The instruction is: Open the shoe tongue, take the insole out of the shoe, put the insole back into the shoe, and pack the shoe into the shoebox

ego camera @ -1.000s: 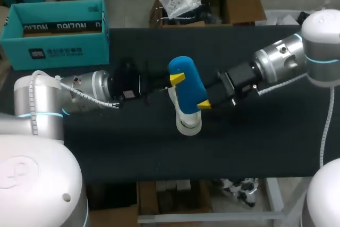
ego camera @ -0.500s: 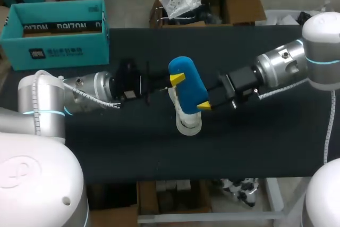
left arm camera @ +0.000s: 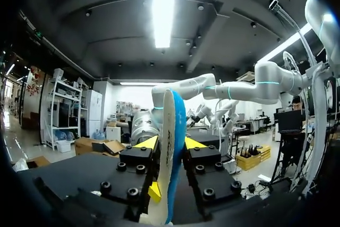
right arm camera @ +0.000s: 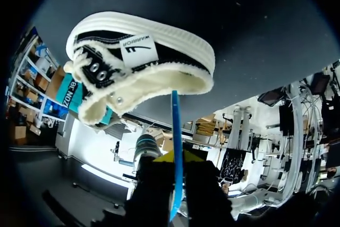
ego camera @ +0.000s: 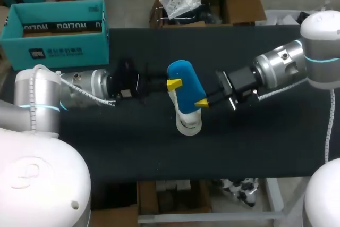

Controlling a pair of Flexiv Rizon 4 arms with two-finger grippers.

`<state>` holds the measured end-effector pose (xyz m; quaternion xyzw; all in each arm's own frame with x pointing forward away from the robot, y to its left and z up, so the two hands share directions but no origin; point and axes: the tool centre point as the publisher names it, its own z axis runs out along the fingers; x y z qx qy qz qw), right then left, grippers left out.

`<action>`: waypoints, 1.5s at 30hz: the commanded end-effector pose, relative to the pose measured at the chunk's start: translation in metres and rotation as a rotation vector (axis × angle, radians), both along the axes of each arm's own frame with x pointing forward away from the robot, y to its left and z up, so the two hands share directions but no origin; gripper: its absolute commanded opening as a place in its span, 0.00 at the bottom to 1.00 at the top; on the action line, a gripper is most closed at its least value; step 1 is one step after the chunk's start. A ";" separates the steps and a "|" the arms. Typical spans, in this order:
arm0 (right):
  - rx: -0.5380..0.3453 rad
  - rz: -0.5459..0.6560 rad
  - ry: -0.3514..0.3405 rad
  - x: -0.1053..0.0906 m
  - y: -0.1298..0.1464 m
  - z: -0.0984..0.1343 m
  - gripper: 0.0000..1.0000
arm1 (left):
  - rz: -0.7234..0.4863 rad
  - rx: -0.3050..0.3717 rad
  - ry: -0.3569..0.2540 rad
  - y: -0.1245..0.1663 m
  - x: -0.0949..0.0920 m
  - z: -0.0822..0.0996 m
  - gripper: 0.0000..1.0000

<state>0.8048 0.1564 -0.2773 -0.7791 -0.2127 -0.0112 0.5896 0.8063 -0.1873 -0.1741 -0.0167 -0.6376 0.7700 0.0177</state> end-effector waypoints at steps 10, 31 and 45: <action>0.066 0.084 -0.103 -0.025 -0.010 0.011 0.00 | -0.416 0.616 0.161 0.070 0.030 0.004 1.00; 0.134 0.196 -0.105 -0.038 -0.002 0.019 0.00 | -0.562 0.486 -0.125 0.069 0.059 -0.006 1.00; 0.178 0.276 -0.071 -0.072 0.003 0.027 0.00 | -0.928 0.542 -0.114 0.069 0.075 -0.015 1.00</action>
